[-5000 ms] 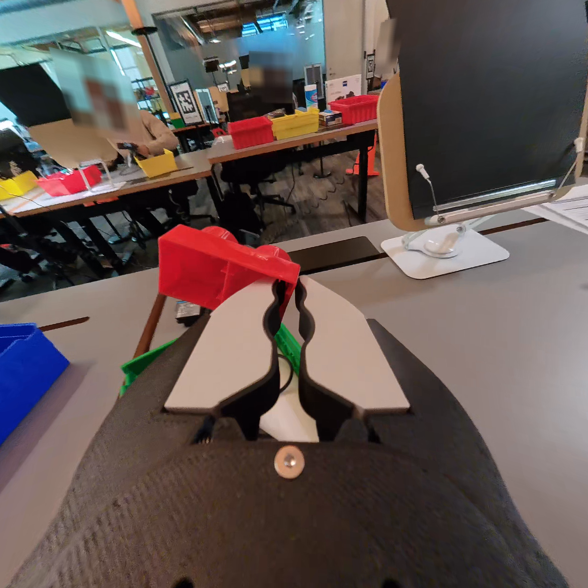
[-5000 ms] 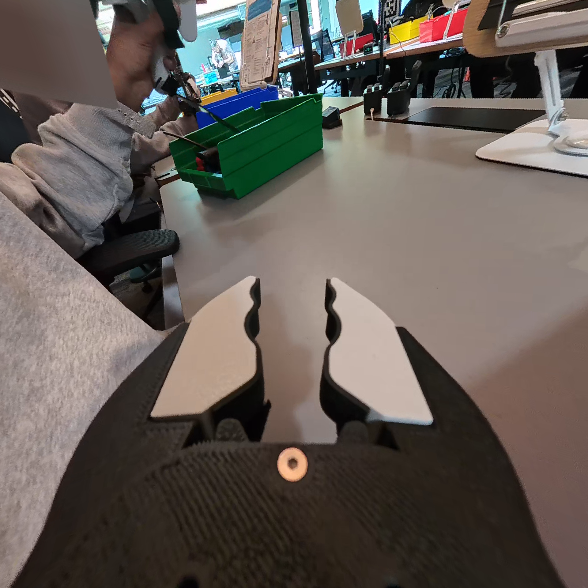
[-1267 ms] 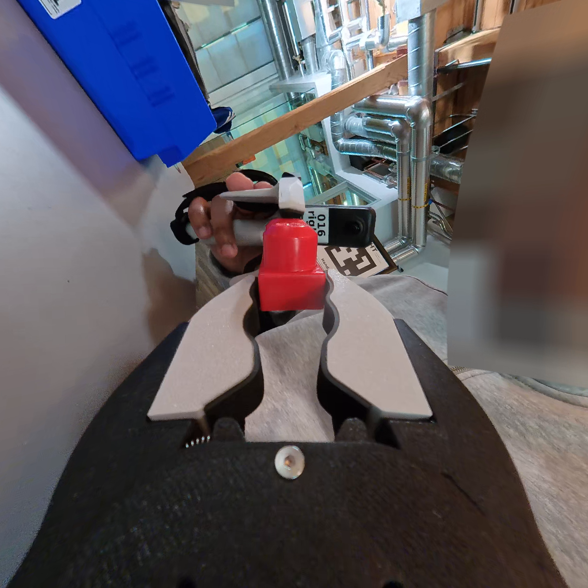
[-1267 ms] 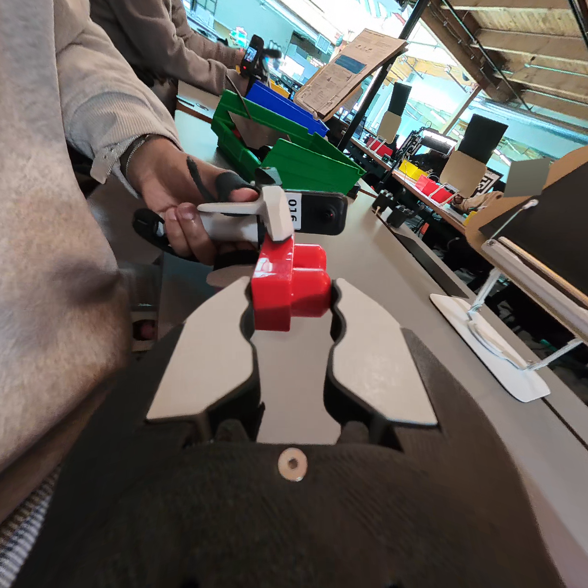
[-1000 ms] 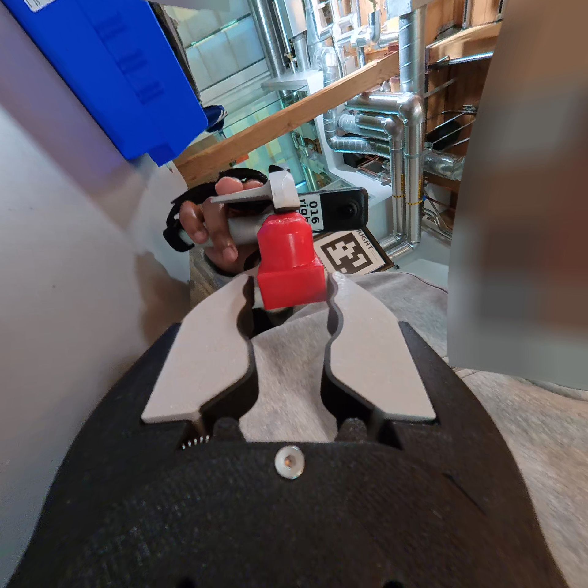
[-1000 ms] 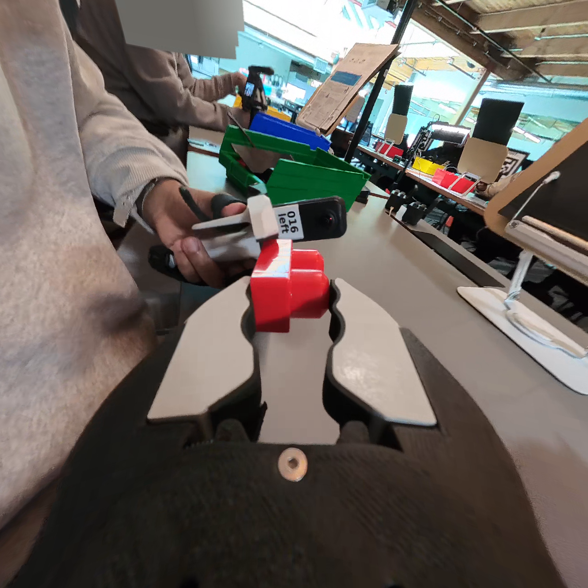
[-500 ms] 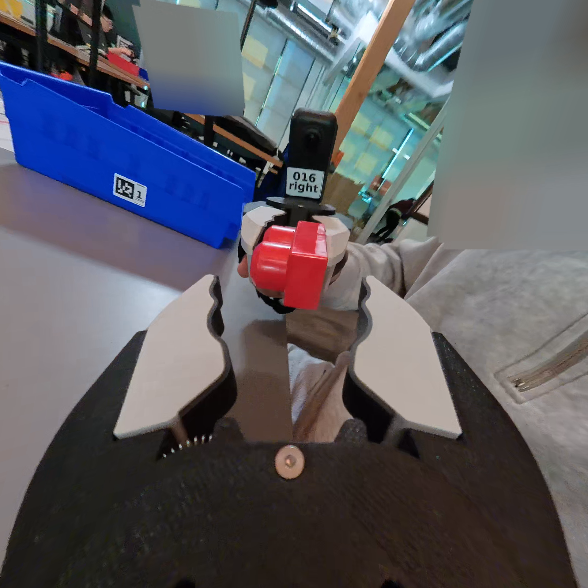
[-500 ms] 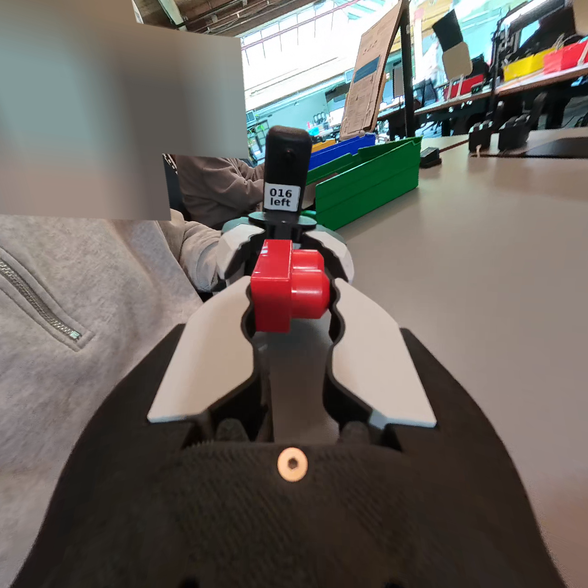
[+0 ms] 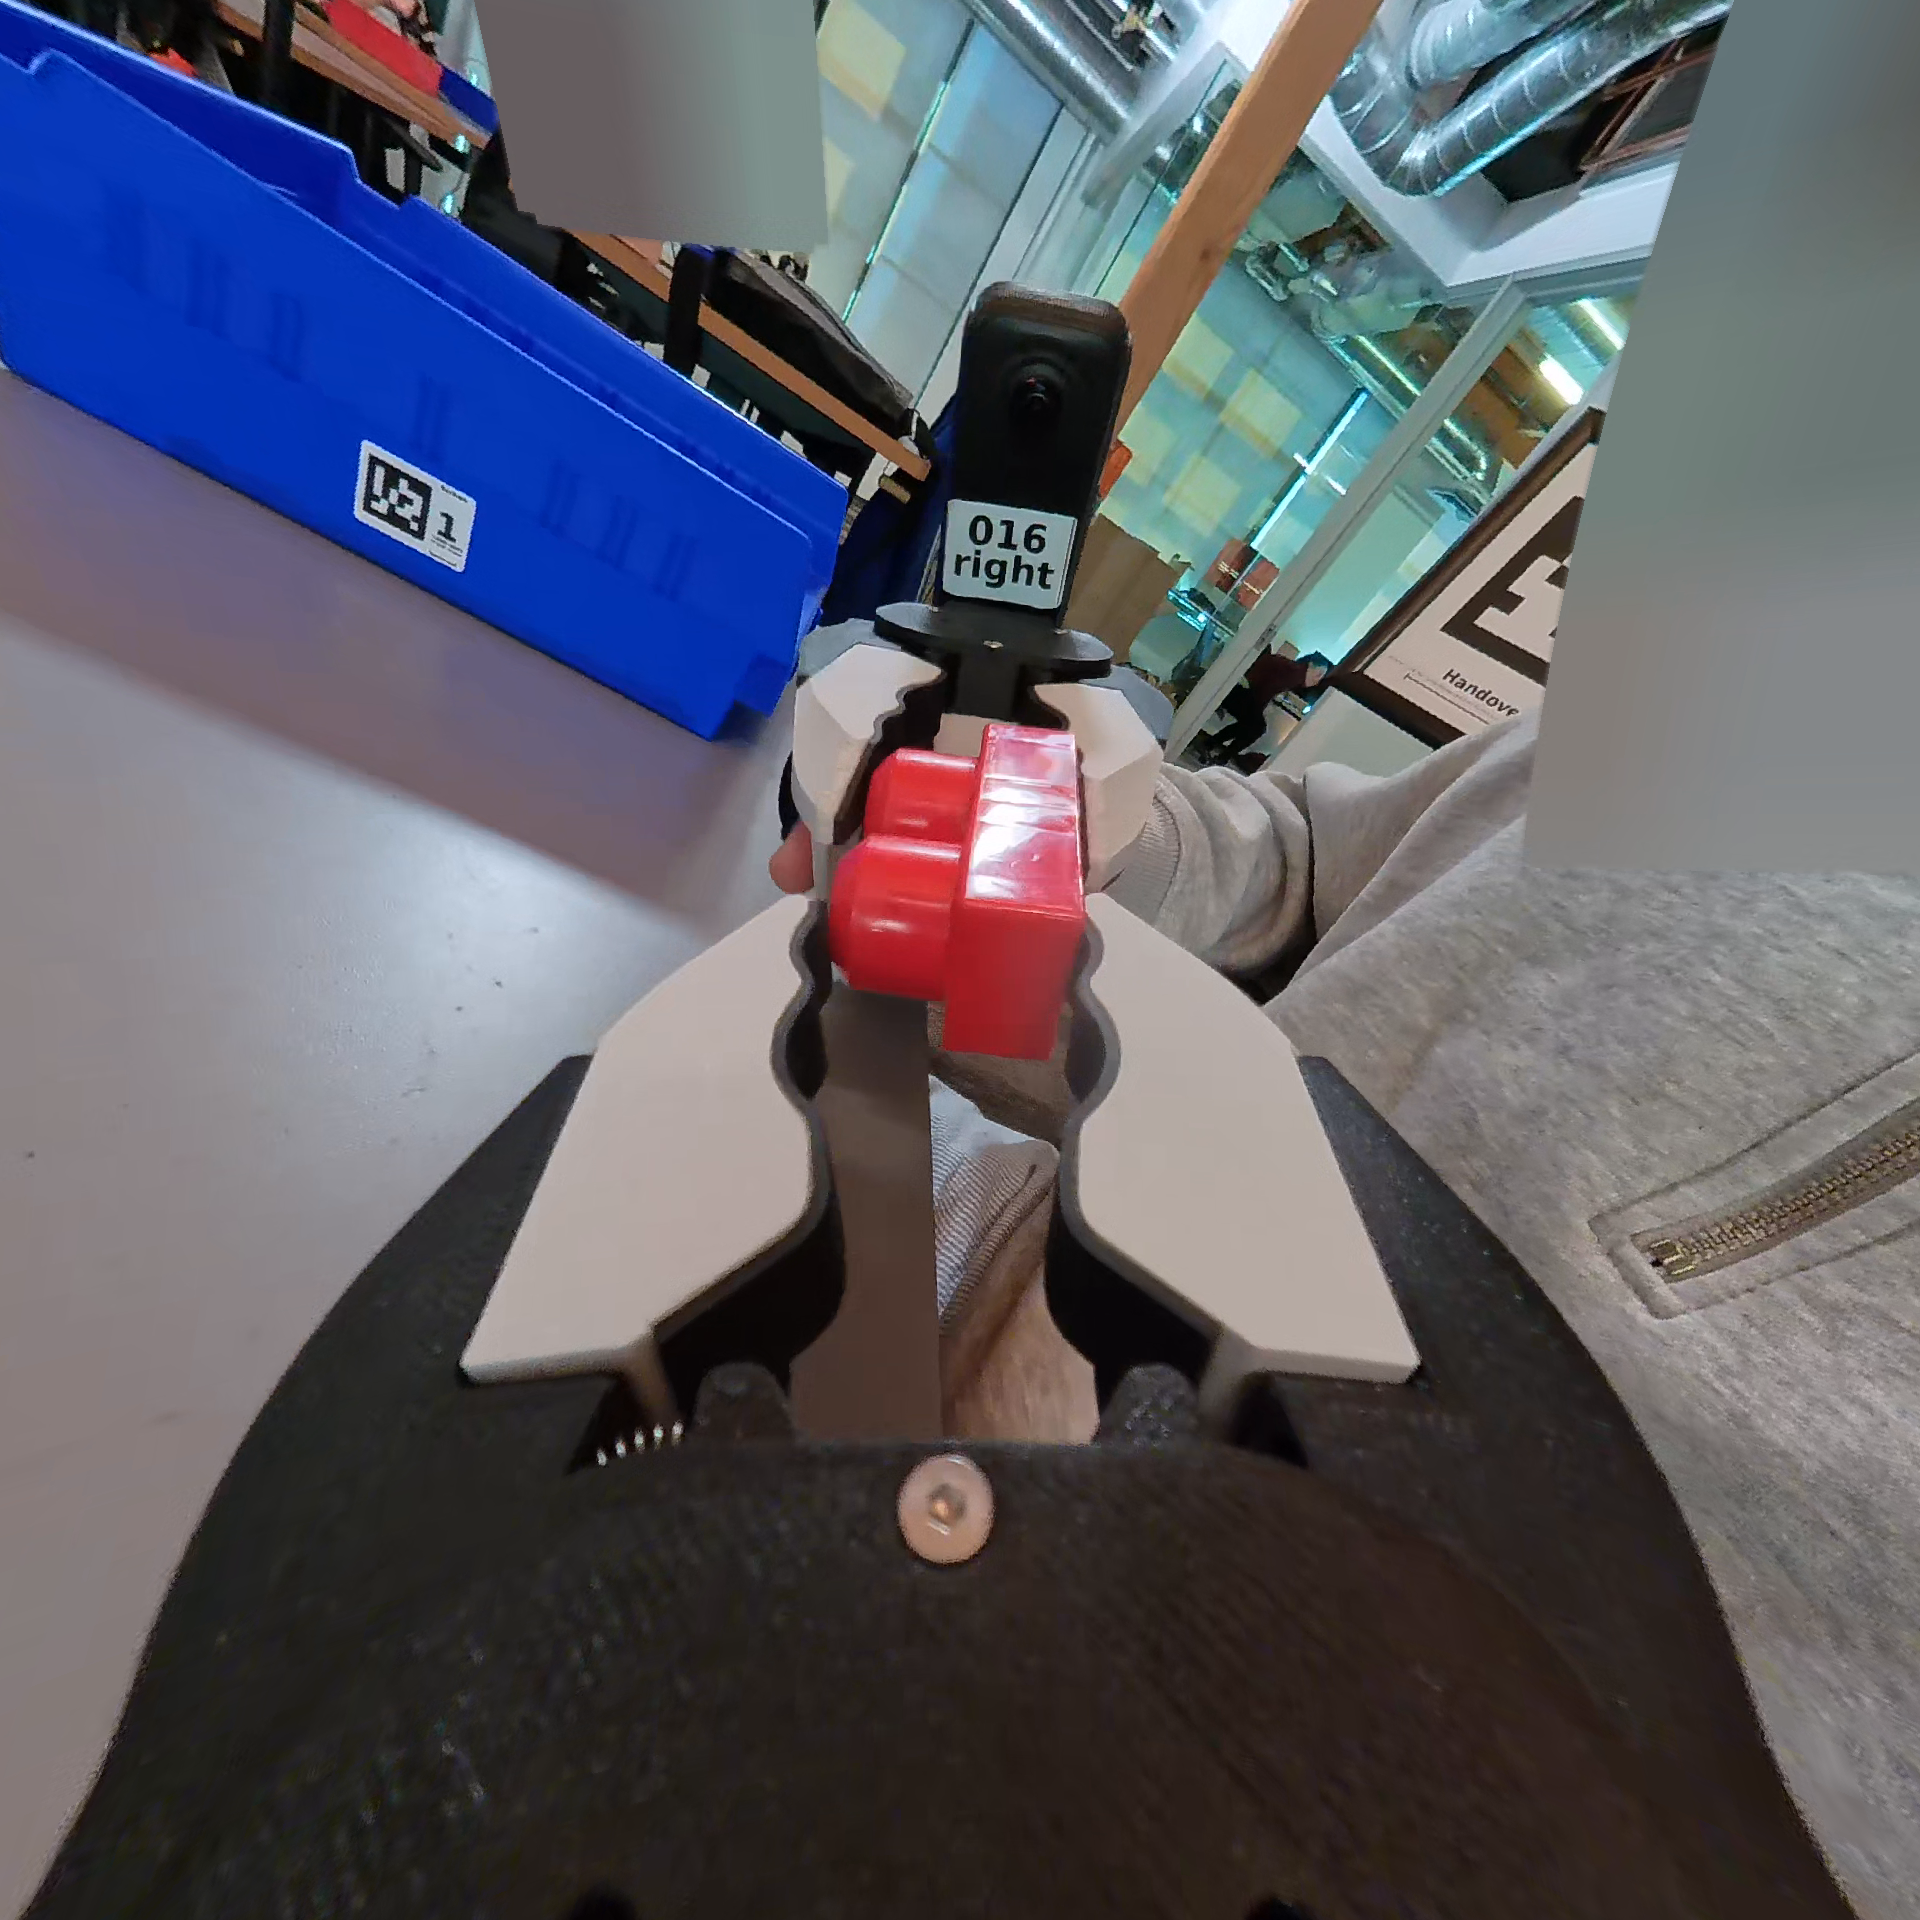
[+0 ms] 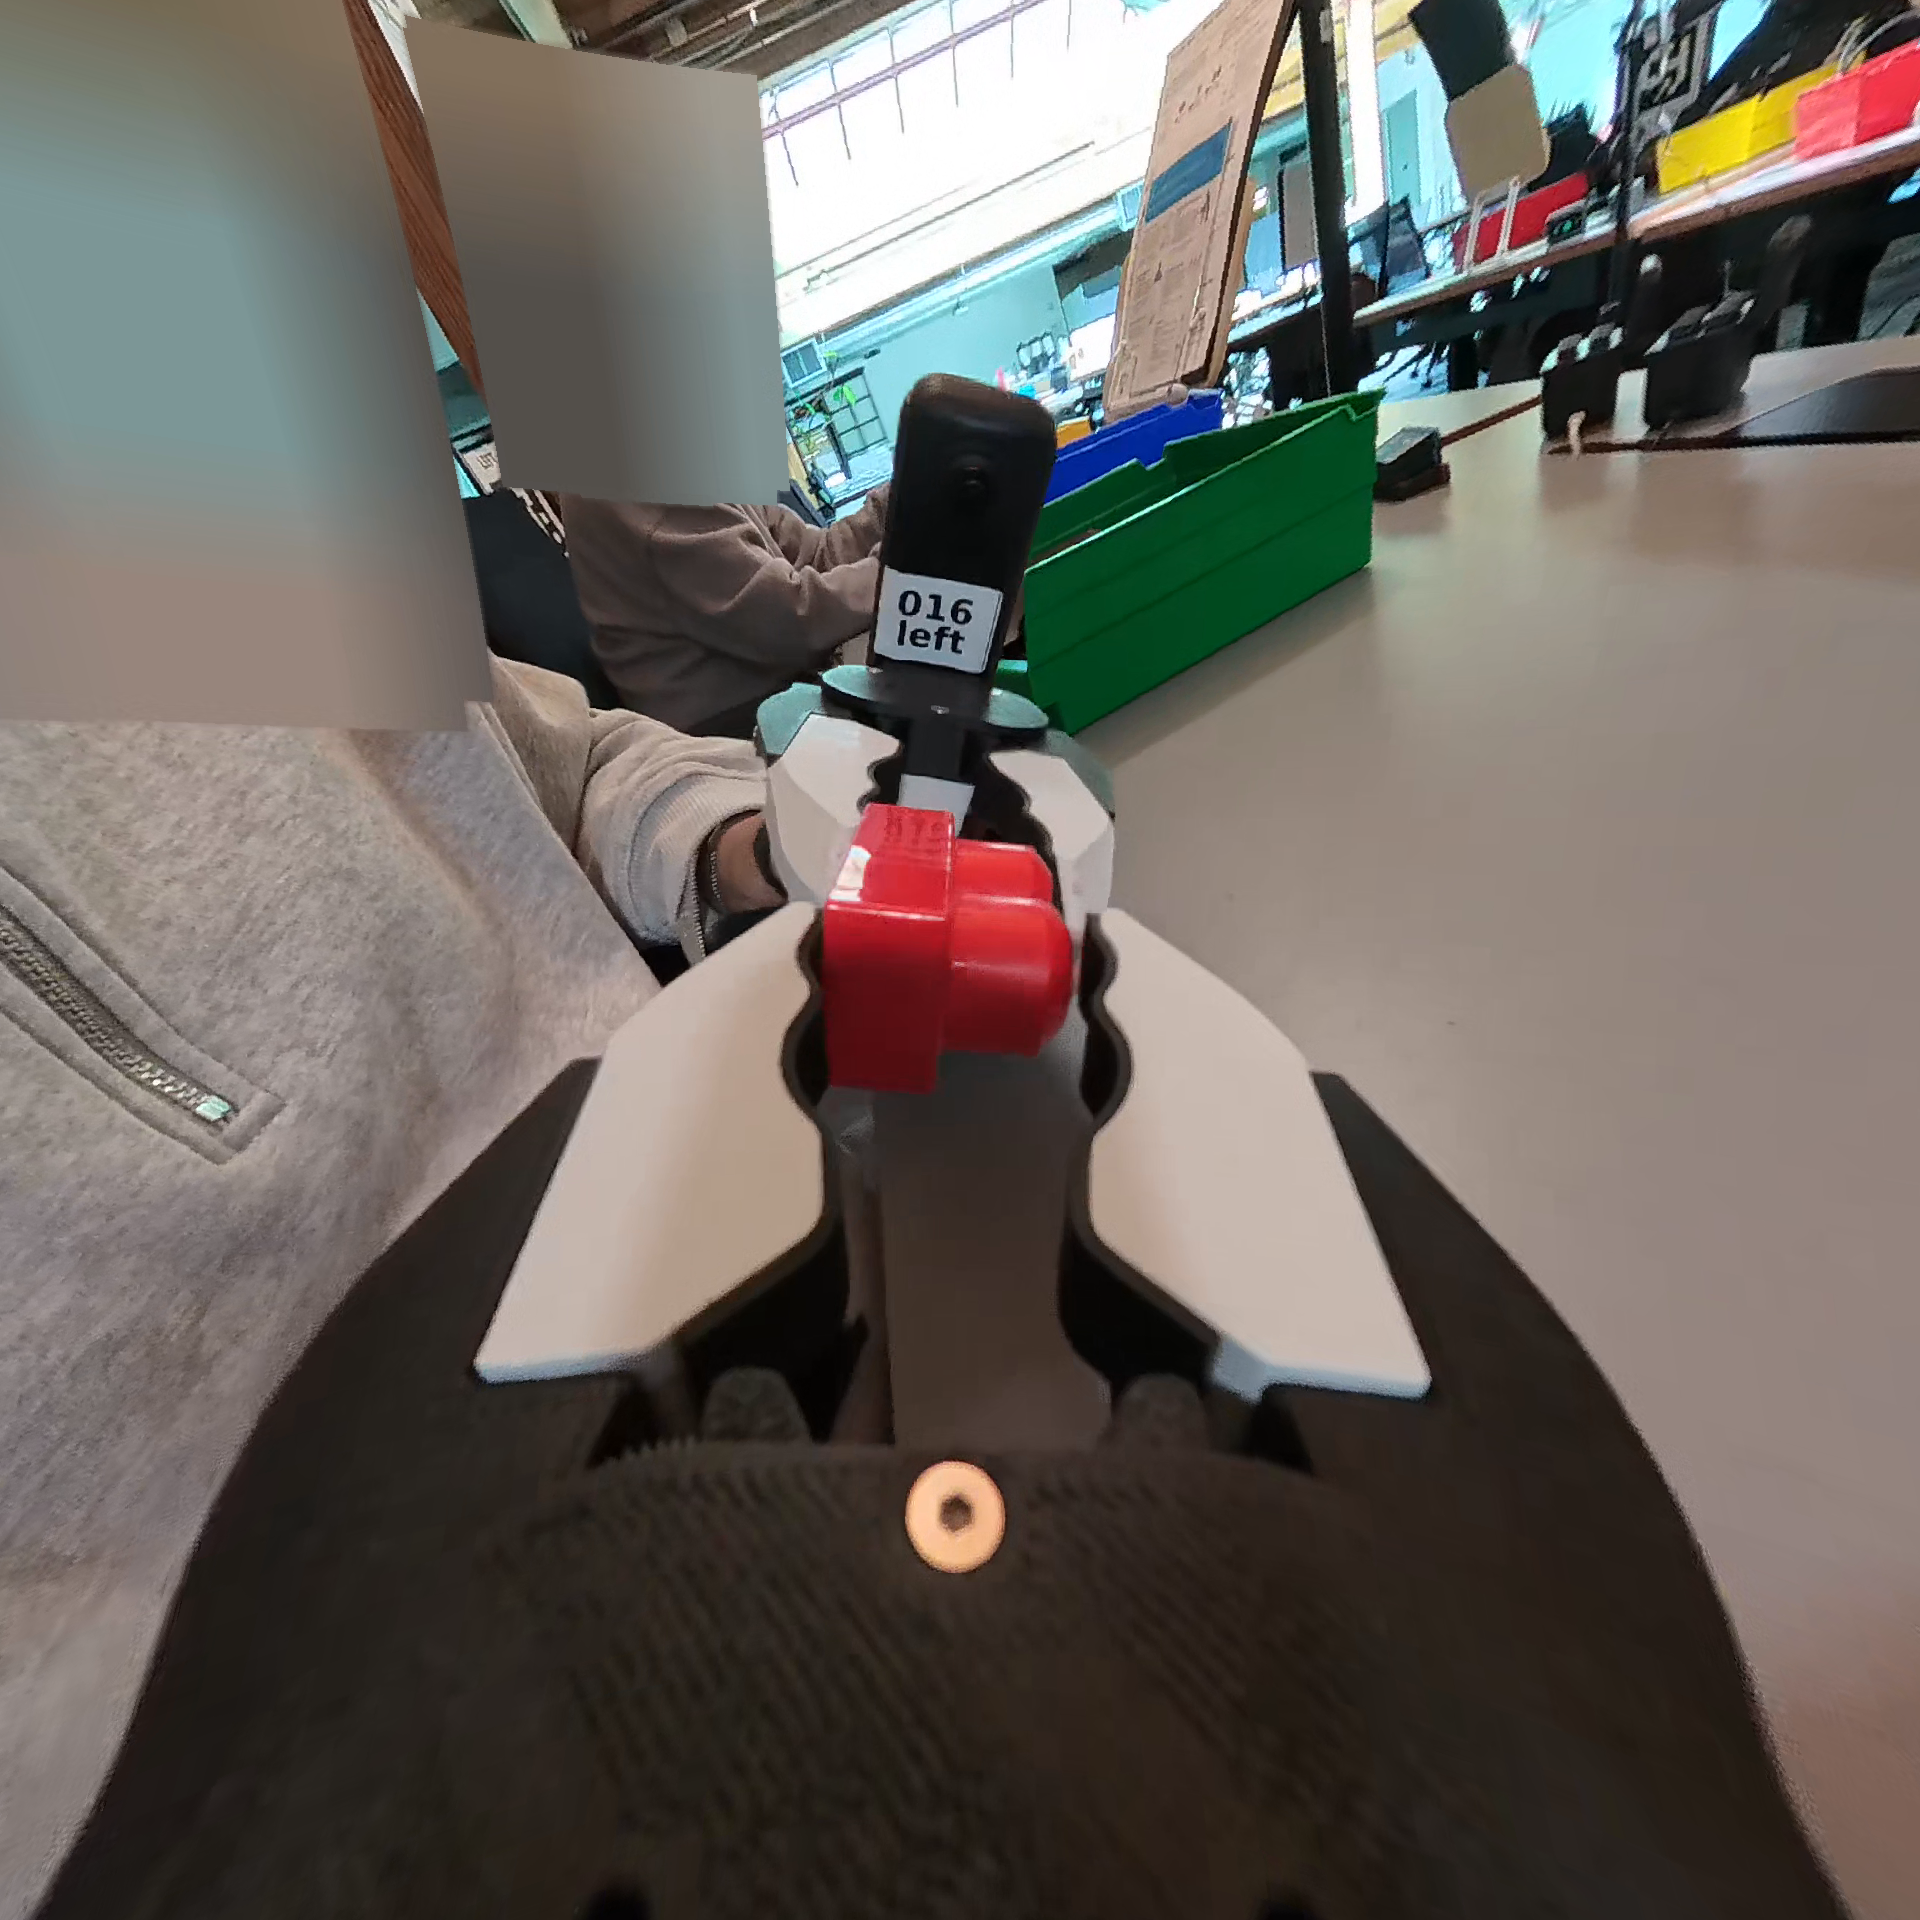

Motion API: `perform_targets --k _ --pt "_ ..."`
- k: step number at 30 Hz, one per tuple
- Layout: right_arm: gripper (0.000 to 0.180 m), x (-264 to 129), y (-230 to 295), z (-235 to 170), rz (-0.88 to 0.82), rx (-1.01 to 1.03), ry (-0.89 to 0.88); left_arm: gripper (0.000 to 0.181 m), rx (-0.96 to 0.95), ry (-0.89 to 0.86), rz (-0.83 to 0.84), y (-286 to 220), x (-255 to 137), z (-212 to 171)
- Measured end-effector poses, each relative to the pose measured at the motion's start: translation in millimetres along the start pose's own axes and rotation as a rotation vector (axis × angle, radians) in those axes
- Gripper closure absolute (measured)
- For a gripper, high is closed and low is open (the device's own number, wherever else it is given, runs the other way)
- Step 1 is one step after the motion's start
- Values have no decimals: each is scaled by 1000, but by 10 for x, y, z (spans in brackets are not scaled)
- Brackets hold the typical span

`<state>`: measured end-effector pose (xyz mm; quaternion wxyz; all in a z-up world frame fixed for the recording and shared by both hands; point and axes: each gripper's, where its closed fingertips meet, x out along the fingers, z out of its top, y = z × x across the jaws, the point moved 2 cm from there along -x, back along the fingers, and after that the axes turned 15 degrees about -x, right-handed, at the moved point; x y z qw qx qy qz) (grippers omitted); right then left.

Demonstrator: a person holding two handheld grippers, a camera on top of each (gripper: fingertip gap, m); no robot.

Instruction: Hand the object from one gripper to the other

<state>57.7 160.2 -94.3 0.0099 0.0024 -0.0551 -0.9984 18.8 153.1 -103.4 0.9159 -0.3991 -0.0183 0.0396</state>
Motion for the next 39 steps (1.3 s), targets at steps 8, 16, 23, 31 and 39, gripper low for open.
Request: perform_targets --k 8,16,23,31,39 --pt "109 -12 -67 37 -115 -222 13 139 -191 -73 -82 42 -55 84" --pt "112 -34 18 64 -88 -413 62 139 -259 -15 -33 138 -69 34" --pt "130 -148 95 -67 -86 -785 233 138 -552 74 -112 214 -61 -106" --pt "145 -56 159 -142 -51 -802 246 138 -565 117 -140 166 -13 -171" --pt "145 -146 -1 -8 -119 -578 163 112 -445 -34 -146 128 -28 19"
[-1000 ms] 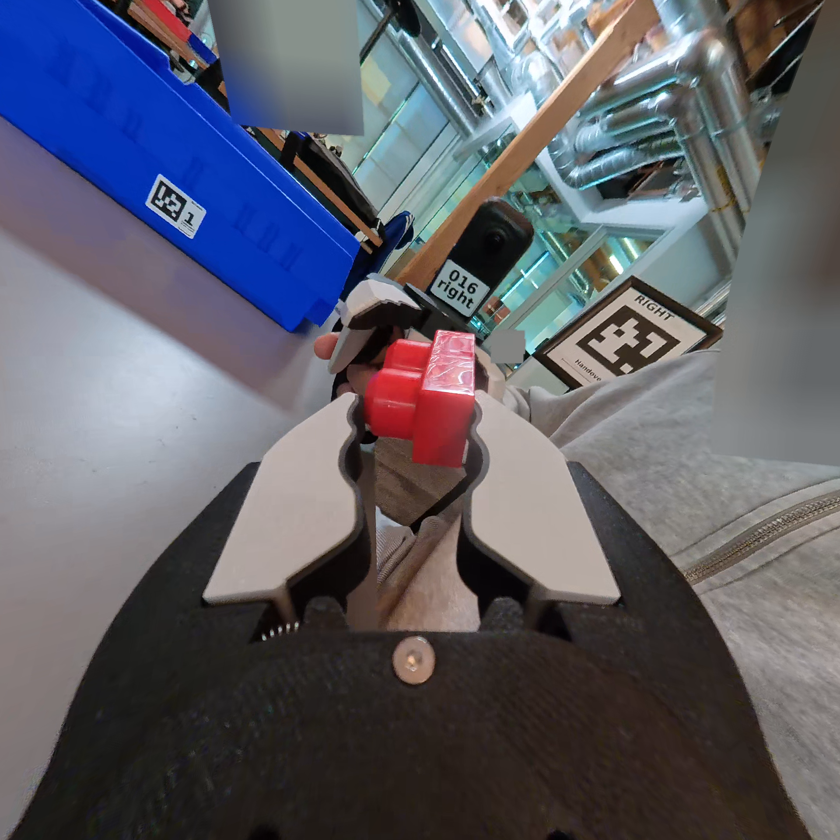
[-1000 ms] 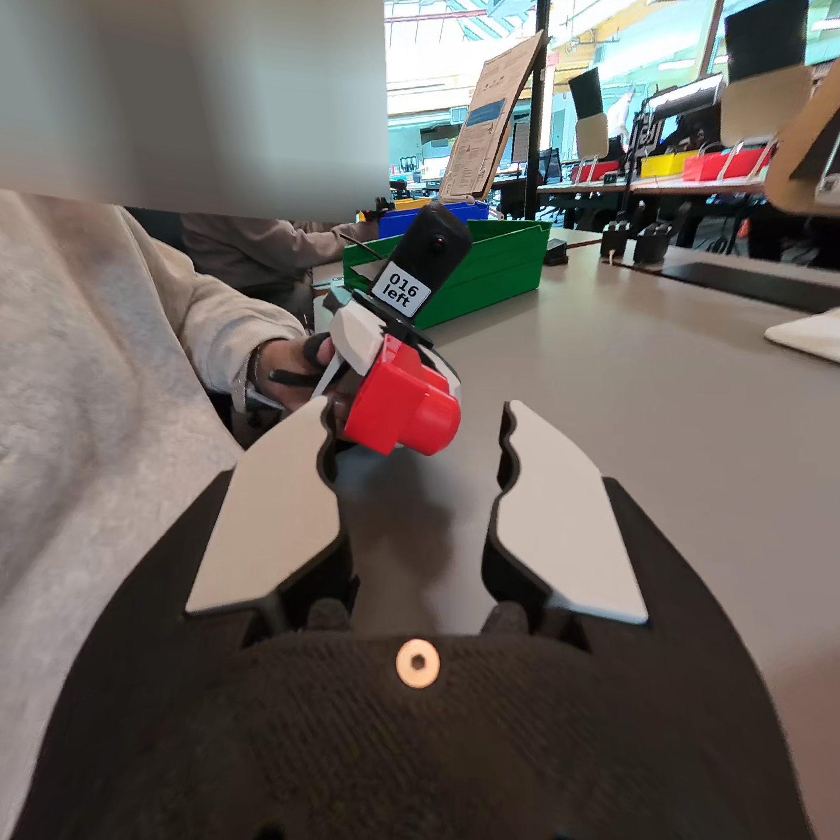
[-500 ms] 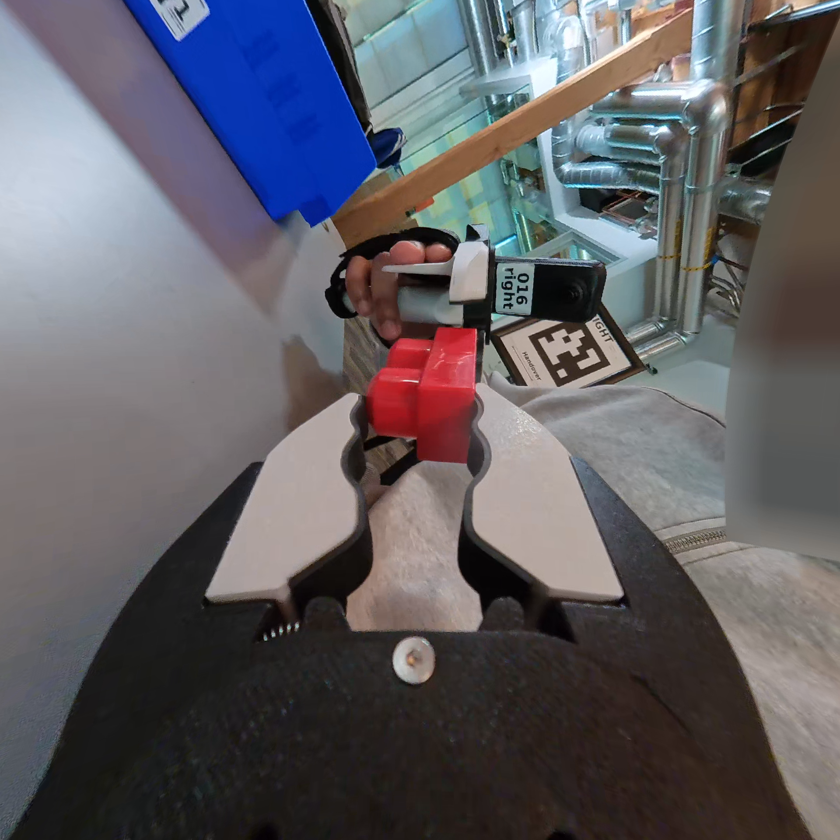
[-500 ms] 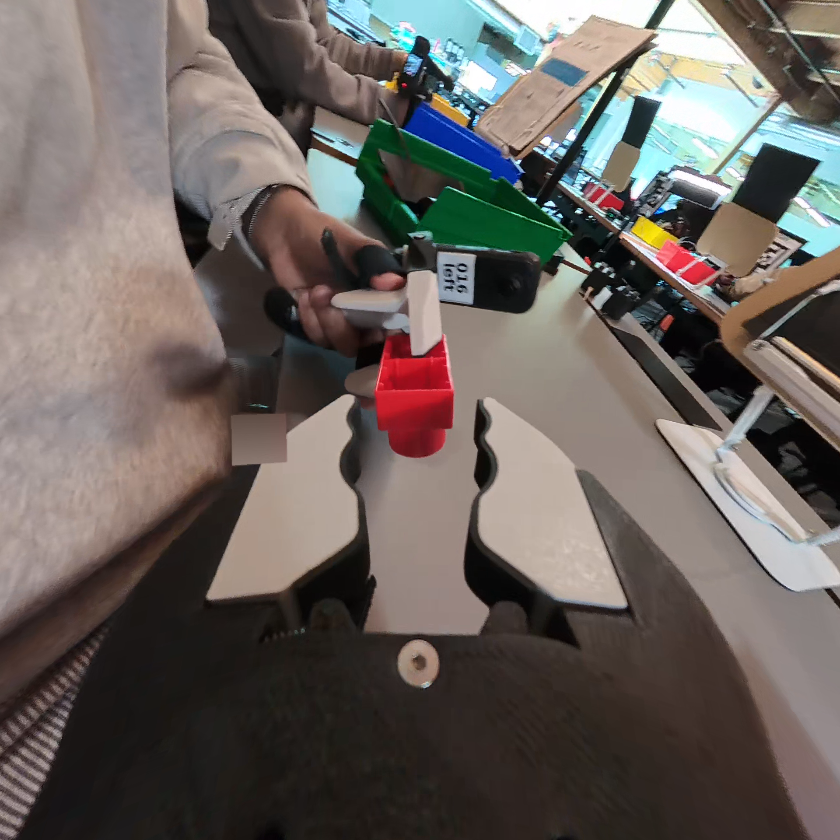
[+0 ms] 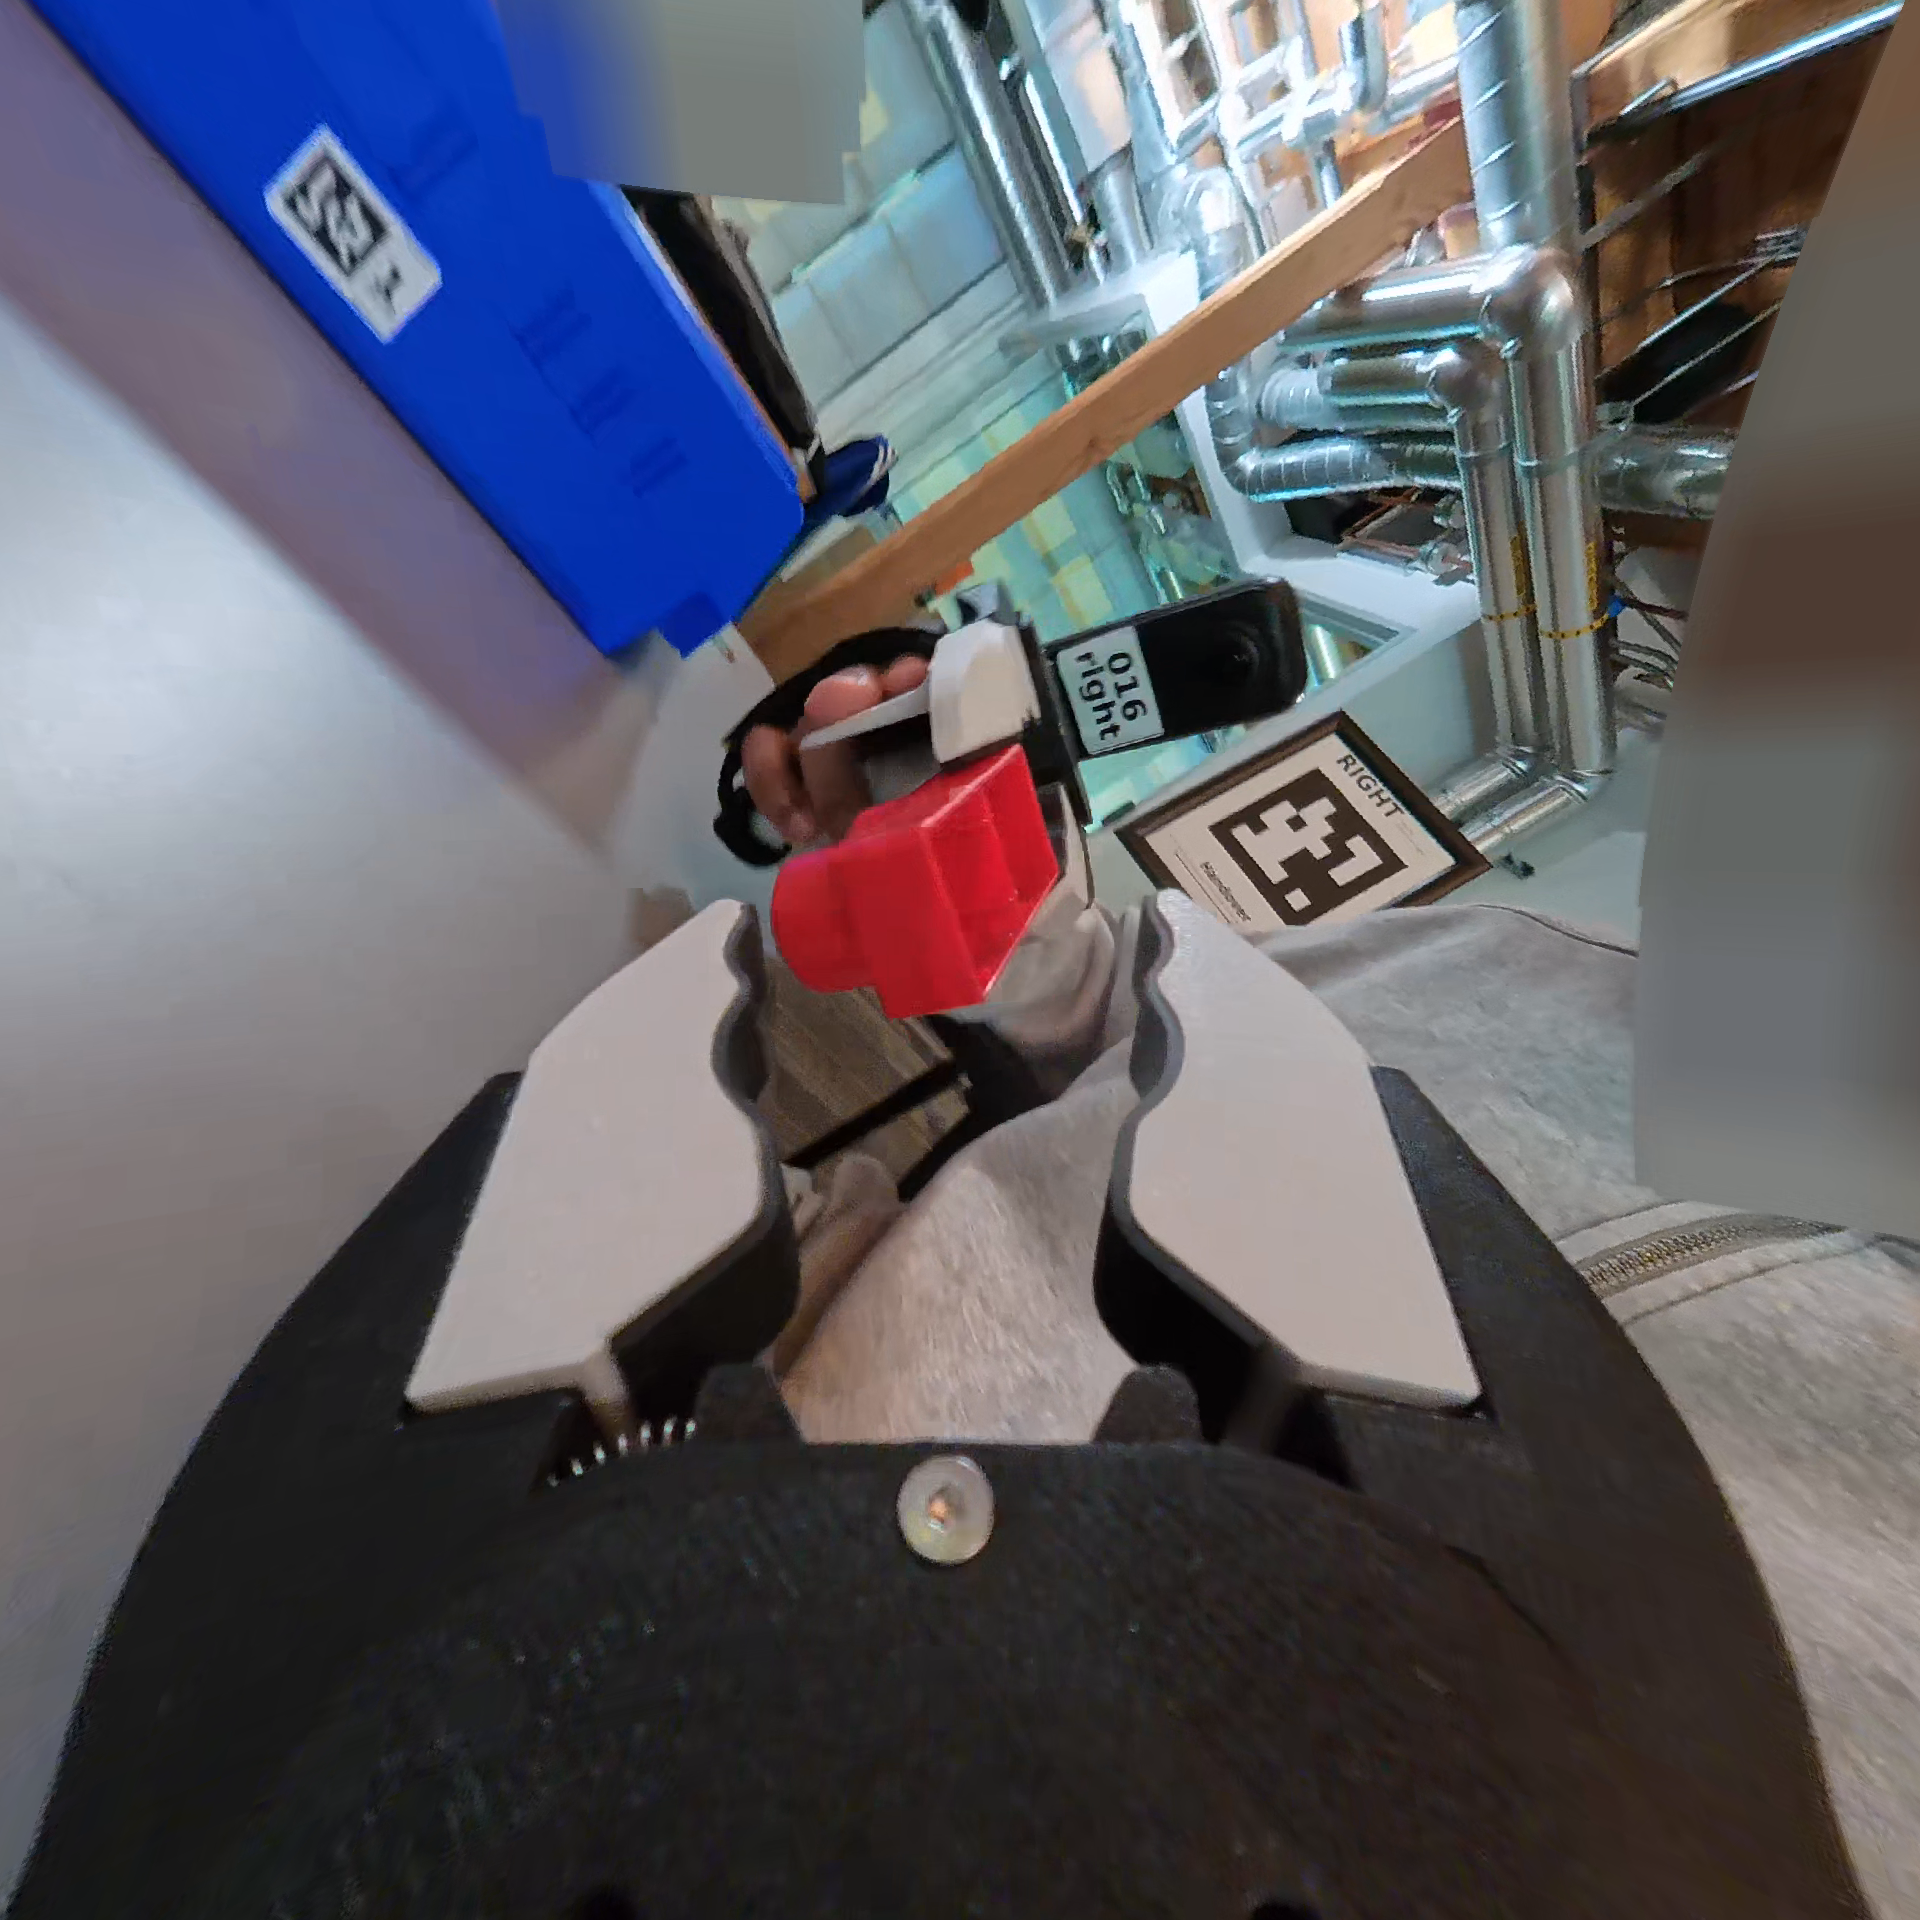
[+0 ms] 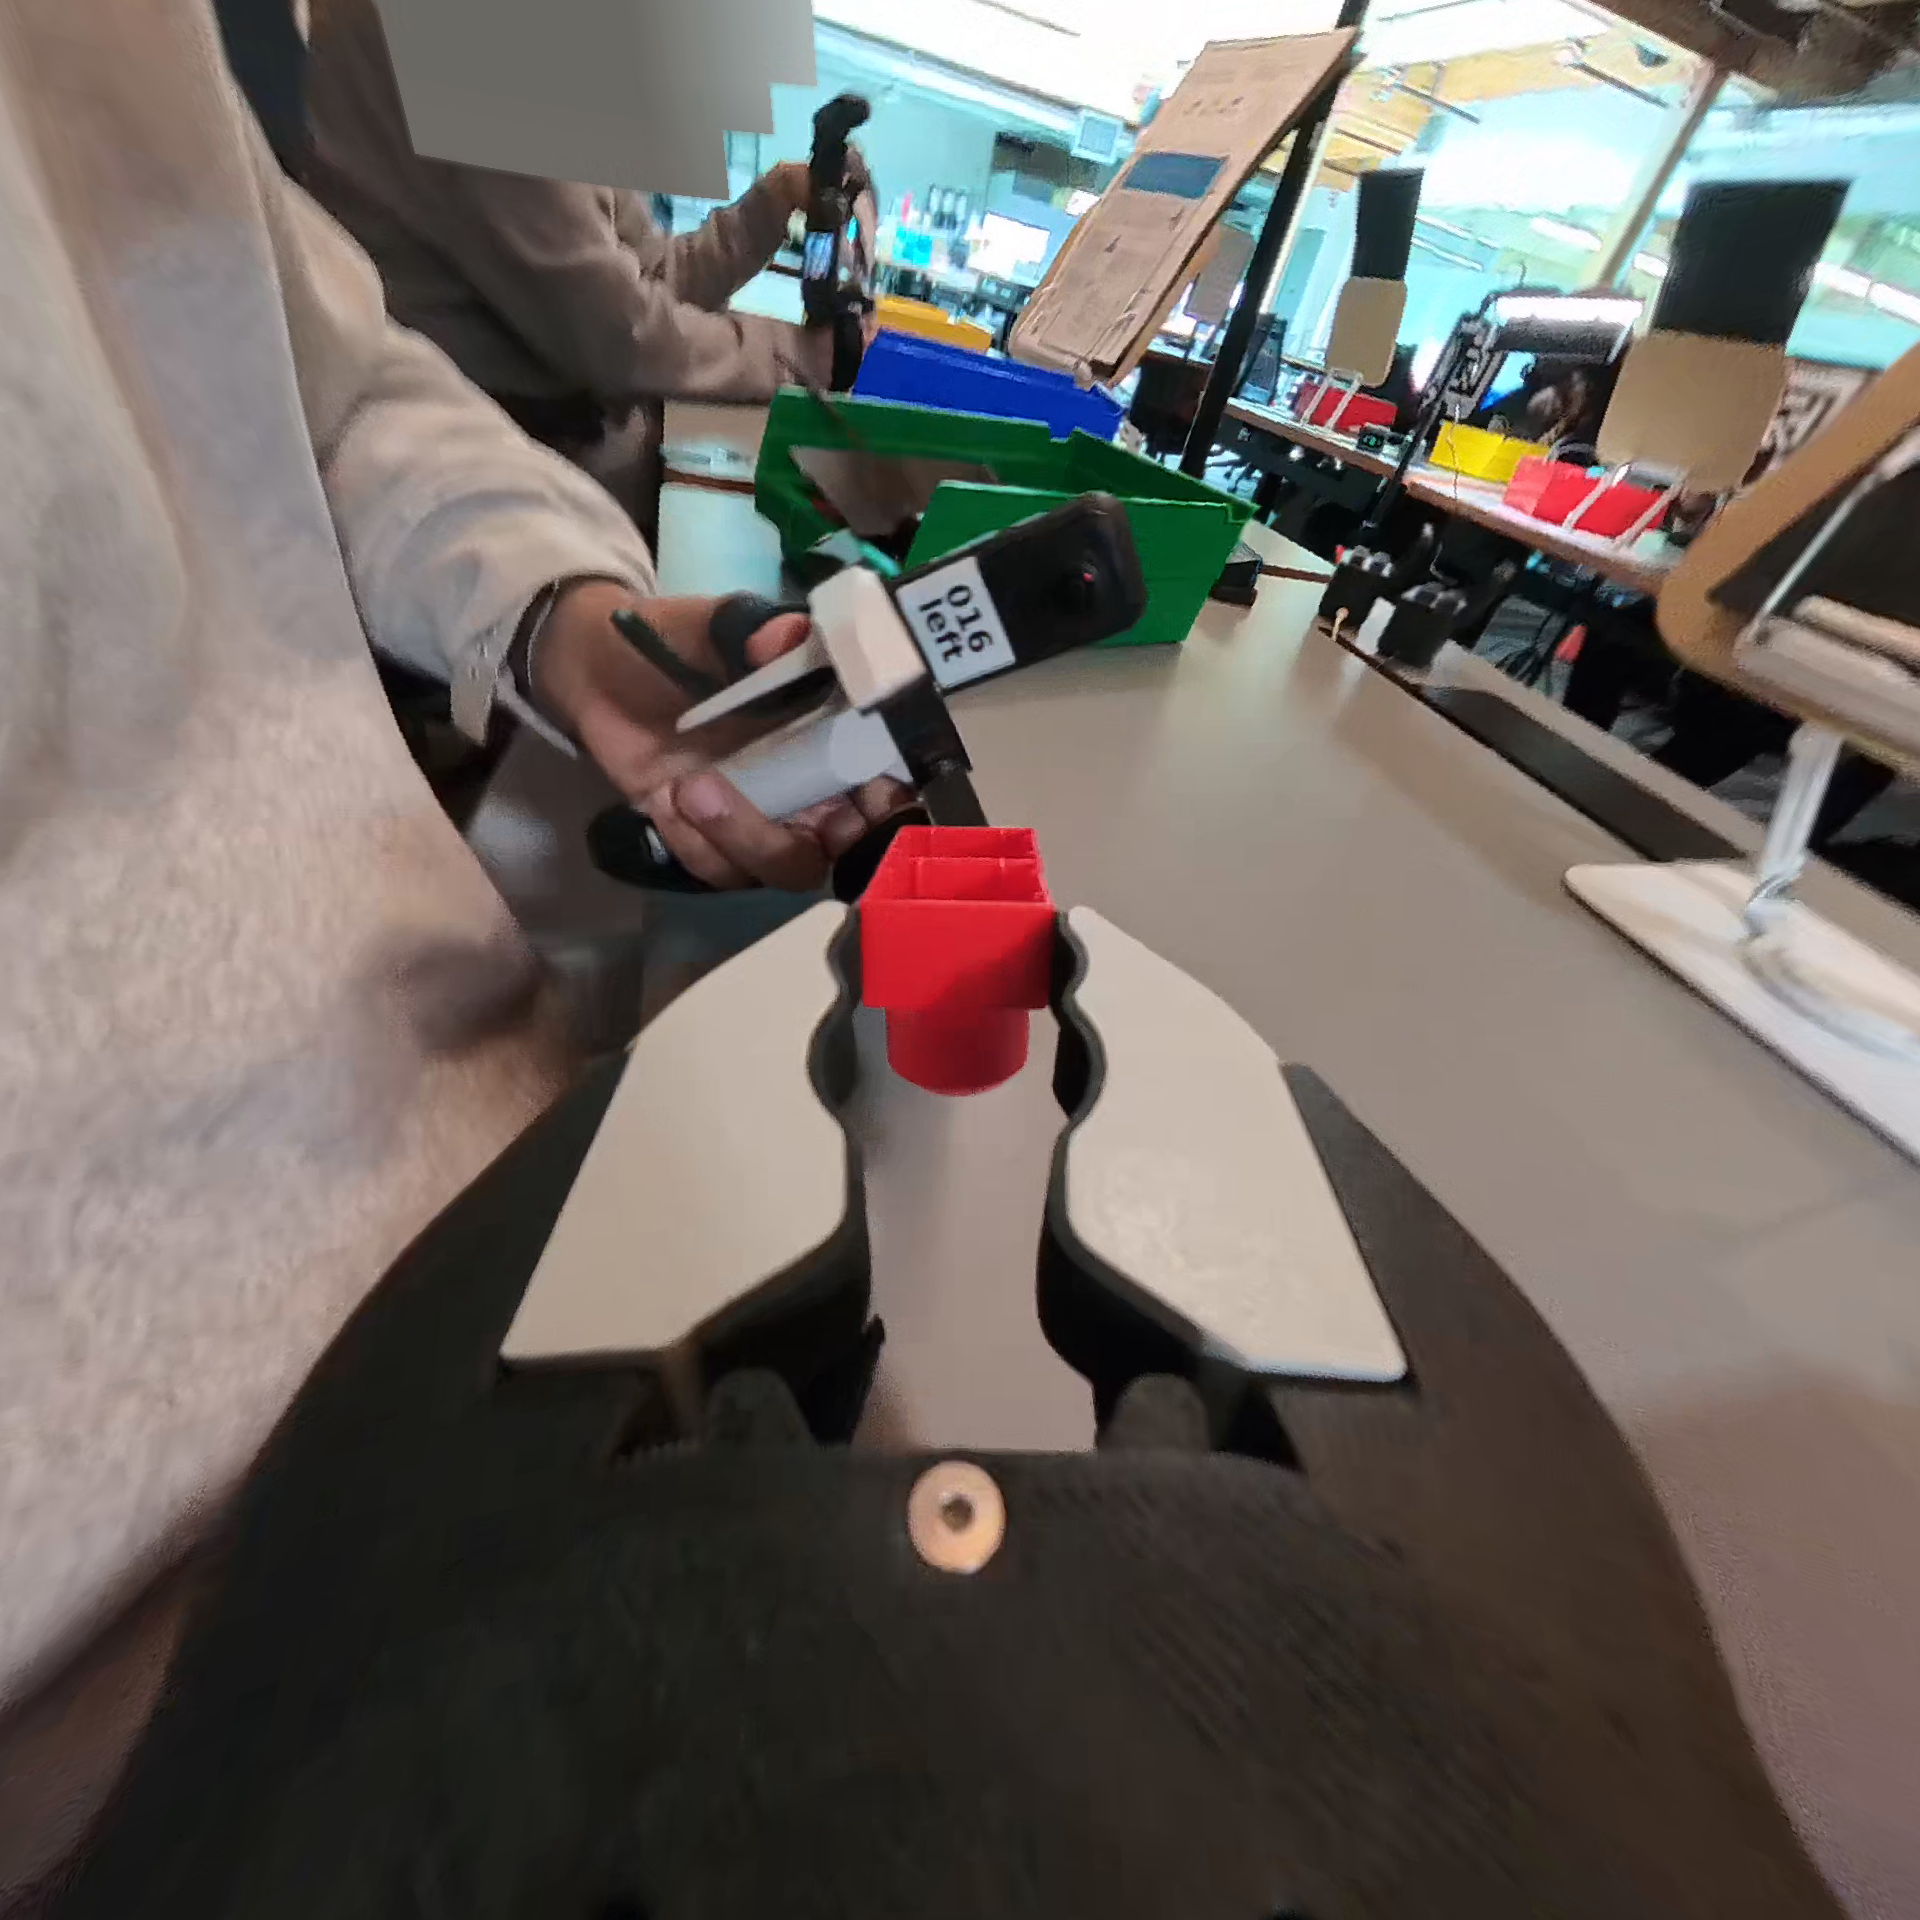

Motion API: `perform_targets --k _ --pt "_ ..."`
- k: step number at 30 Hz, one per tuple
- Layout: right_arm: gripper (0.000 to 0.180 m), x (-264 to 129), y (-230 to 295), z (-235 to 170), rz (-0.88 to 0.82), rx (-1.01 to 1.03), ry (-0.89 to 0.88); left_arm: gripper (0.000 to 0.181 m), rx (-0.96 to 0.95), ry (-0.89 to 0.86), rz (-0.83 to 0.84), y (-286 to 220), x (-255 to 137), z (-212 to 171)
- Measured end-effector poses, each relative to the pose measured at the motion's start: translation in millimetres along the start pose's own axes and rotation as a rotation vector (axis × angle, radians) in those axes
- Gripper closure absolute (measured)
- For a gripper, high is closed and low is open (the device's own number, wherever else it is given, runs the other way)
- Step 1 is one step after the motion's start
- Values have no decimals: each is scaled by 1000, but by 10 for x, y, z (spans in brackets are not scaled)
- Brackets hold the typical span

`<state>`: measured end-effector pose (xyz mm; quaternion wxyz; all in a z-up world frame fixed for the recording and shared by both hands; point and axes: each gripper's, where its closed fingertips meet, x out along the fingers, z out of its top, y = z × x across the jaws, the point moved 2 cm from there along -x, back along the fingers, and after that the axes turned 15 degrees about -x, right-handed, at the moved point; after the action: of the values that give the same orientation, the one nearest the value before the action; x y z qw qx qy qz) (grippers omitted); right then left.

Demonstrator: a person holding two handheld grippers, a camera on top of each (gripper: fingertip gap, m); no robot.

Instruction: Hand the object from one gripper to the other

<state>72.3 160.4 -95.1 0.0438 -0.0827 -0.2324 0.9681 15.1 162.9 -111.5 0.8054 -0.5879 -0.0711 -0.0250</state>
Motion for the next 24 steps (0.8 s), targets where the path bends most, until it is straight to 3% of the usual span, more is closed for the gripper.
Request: perform_targets --k 8,14,17,24 --pt "145 -74 -193 42 47 570 -200 106 222 -36 50 -72 15 32" --pt "145 37 -60 33 139 669 -186 117 341 -33 84 -93 36 16" --pt "145 63 -44 36 152 708 -197 144 341 38 77 -91 44 -63" --pt "145 59 -99 -2 111 732 -209 145 245 109 73 -16 72 -155"
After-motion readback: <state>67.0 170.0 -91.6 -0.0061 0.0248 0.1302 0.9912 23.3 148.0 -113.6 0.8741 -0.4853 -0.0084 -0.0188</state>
